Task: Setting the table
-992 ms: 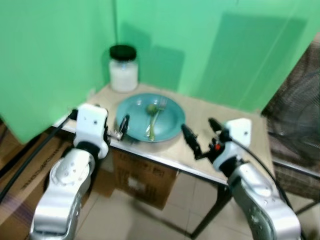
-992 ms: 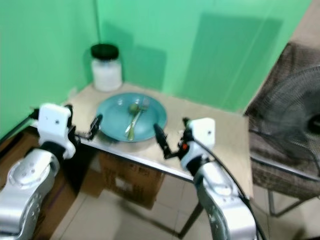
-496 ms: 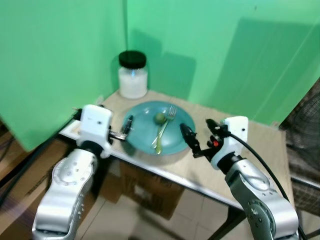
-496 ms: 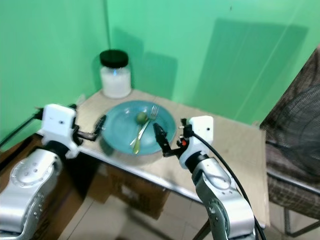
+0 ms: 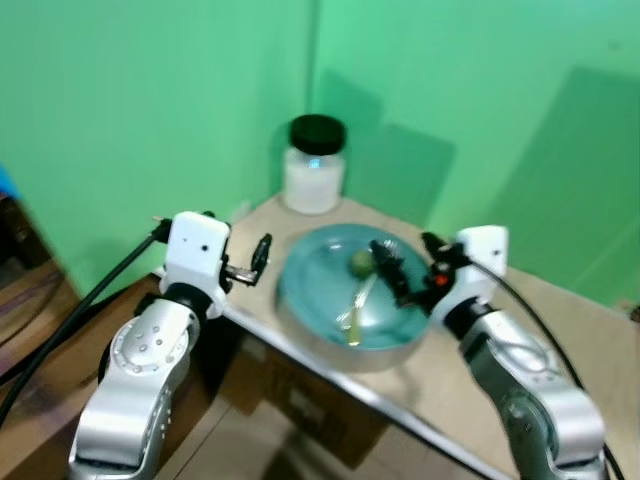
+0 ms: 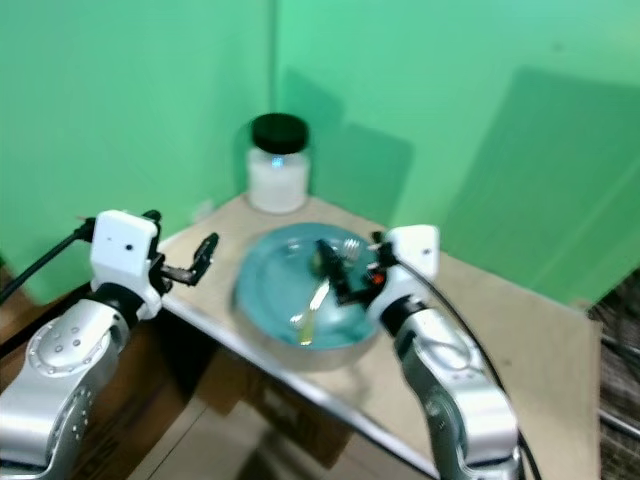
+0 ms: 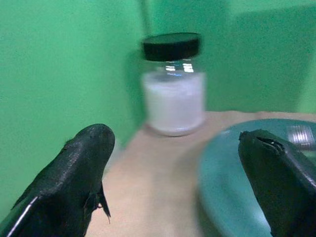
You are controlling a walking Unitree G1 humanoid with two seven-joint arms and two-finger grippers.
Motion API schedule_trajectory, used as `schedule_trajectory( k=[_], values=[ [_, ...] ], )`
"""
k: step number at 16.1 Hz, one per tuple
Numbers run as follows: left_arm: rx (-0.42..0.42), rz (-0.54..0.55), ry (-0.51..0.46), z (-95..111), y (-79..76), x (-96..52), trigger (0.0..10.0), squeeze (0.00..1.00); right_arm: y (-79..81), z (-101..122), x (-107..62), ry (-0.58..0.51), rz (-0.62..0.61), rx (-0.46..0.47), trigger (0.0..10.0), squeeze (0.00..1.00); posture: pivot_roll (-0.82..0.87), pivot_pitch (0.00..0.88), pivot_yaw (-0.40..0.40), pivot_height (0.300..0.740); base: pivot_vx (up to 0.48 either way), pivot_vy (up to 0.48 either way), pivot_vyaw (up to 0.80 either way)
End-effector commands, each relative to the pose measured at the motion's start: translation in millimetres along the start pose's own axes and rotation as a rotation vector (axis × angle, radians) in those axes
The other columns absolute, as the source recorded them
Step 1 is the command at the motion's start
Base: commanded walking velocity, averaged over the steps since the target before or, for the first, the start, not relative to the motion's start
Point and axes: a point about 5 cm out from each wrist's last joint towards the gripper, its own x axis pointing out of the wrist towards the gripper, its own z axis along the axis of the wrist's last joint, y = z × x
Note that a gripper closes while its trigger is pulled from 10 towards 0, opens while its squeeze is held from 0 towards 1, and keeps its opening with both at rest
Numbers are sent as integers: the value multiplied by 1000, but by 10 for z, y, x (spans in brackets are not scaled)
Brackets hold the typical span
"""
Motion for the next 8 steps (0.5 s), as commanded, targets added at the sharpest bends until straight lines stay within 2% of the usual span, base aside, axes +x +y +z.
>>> schedule_trajectory(
  k=[1,3,4,5,6,8],
  values=[
    [3,-33,-5,11,-52,17,10000,0,-80,2,32,19,-31,27,10000,0,92,0,-62,740,281,0,0],
    [7,-51,3,-16,-64,33,10000,0,-154,-15,107,68,-25,79,10000,0,80,0,-62,740,264,0,0],
    [14,-61,13,-50,-54,44,10000,0,-188,-46,159,110,-8,98,10000,0,75,0,-60,740,0,0,0],
    [42,-79,36,-86,-58,62,10000,0,-253,-77,201,149,-17,124,10000,482,64,0,-57,740,0,0,0],
    [69,-117,40,-121,-58,106,10000,0,-416,-124,265,216,-62,173,10000,1000,48,0,-58,740,0,0,0],
    [81,-150,37,-140,-69,136,10000,0,-529,-127,301,239,-107,198,10000,1000,42,0,-61,740,0,0,0]
  ],
)
